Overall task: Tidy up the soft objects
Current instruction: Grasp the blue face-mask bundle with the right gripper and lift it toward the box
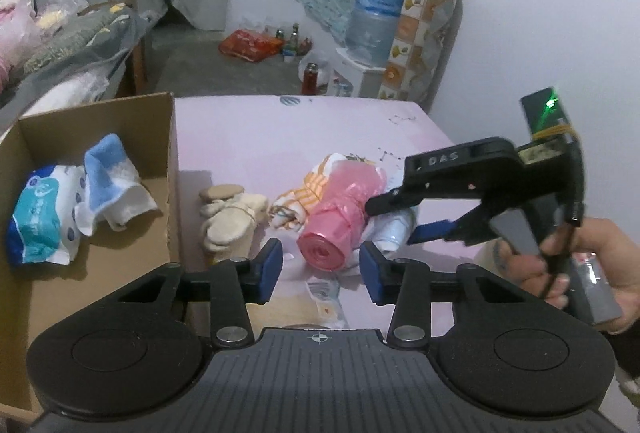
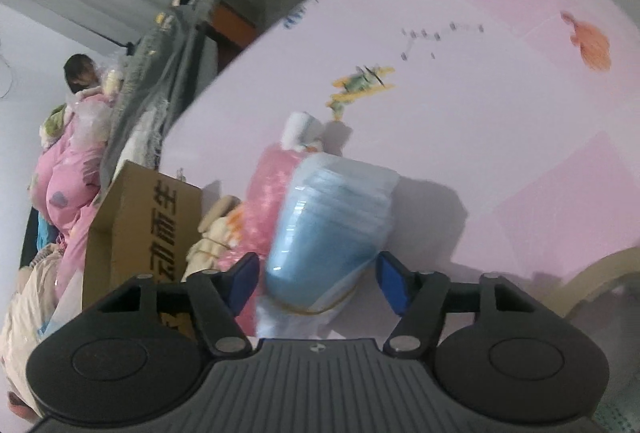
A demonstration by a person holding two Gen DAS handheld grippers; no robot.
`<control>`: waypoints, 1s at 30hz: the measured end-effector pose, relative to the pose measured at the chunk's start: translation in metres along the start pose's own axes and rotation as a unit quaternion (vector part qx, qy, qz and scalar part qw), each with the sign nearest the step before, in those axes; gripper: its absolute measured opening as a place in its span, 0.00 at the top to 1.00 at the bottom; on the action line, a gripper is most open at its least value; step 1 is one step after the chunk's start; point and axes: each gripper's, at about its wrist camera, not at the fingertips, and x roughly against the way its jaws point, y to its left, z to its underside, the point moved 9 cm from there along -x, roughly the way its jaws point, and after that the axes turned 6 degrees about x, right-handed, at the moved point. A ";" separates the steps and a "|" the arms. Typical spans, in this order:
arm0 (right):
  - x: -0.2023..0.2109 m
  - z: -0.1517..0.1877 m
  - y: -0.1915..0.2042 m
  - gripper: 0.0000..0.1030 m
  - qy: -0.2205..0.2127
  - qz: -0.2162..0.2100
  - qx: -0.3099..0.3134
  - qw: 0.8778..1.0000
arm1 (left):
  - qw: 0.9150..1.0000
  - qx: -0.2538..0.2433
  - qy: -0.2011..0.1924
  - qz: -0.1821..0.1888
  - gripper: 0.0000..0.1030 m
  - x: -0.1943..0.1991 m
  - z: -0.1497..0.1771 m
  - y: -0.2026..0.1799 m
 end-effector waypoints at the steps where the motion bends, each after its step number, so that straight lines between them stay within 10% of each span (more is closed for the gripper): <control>1: -0.001 0.001 -0.003 0.49 0.001 -0.007 -0.006 1.000 | 1.000 -0.001 0.001 0.001 0.61 0.000 0.001 -0.001; 17: 0.072 0.007 -0.004 0.59 -0.063 -0.030 0.014 0.997 | 0.998 -0.029 0.023 0.055 0.60 -0.003 0.016 -0.032; 30: 0.100 0.037 0.179 0.59 -0.037 -0.163 0.205 0.964 | 0.994 0.069 -0.090 0.012 0.59 0.095 -0.022 0.044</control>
